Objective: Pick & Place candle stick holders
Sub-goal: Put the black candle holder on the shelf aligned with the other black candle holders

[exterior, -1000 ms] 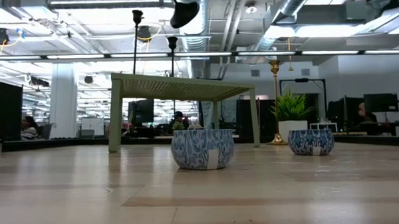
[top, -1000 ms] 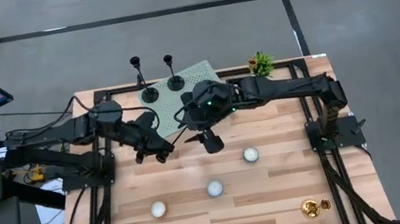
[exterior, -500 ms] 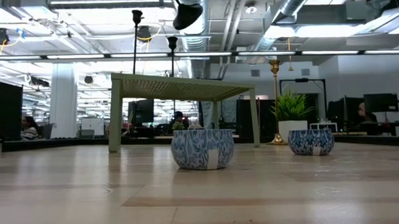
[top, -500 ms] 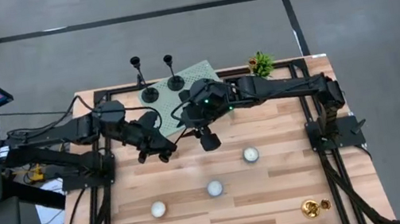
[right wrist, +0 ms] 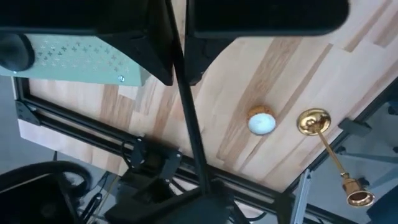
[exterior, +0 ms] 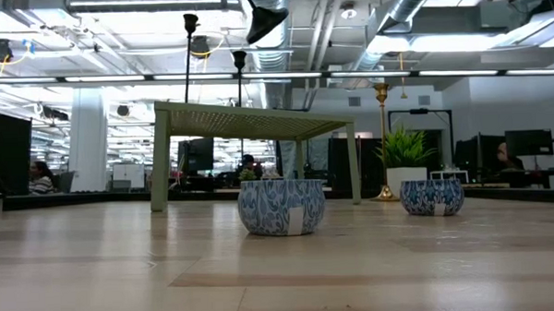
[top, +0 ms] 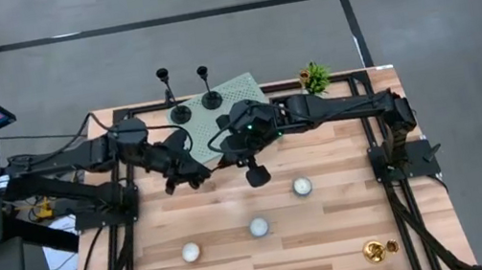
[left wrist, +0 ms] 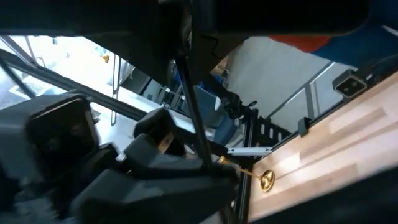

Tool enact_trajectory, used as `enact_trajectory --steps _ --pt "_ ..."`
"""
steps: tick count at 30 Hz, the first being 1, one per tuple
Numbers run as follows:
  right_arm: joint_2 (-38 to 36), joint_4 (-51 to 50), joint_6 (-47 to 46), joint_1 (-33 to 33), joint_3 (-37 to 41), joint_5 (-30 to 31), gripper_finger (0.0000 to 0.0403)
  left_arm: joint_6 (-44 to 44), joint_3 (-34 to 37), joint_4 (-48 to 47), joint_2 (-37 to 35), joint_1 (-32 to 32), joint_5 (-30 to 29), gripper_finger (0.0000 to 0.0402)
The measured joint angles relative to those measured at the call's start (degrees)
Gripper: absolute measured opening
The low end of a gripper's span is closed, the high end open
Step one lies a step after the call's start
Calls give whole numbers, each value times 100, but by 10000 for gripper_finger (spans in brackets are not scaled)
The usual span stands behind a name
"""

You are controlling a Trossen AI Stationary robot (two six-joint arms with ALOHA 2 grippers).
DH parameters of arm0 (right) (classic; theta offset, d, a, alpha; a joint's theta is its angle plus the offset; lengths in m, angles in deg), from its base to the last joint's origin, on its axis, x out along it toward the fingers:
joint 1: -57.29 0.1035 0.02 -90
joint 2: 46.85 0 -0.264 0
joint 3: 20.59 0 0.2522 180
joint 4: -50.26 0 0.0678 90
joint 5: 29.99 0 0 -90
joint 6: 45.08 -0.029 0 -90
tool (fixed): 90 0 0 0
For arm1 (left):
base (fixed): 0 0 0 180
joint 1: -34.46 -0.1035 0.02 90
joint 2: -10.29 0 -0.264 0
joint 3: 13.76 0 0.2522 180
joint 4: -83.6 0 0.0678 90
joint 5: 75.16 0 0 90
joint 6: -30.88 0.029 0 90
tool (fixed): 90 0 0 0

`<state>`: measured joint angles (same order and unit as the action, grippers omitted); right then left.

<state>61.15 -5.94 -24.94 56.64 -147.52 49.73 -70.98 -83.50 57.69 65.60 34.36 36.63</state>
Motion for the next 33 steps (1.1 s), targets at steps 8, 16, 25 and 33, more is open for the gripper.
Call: enact_trajectory --steps 8,16,25,33 --pt "-4 52 -117 -6 0 123 2 643 0 108 0 -4 -659 112" --pt "-17 -45 38 -7 -2 135 1 691 2 218 5 -105 -732 201" --pt "-190 -696 370 -120 4 164 0 689 0 252 -221 -487 -679 216" --pt "-476 -761 384 -92 2 136 0 681 0 249 -238 -592 -682 207"
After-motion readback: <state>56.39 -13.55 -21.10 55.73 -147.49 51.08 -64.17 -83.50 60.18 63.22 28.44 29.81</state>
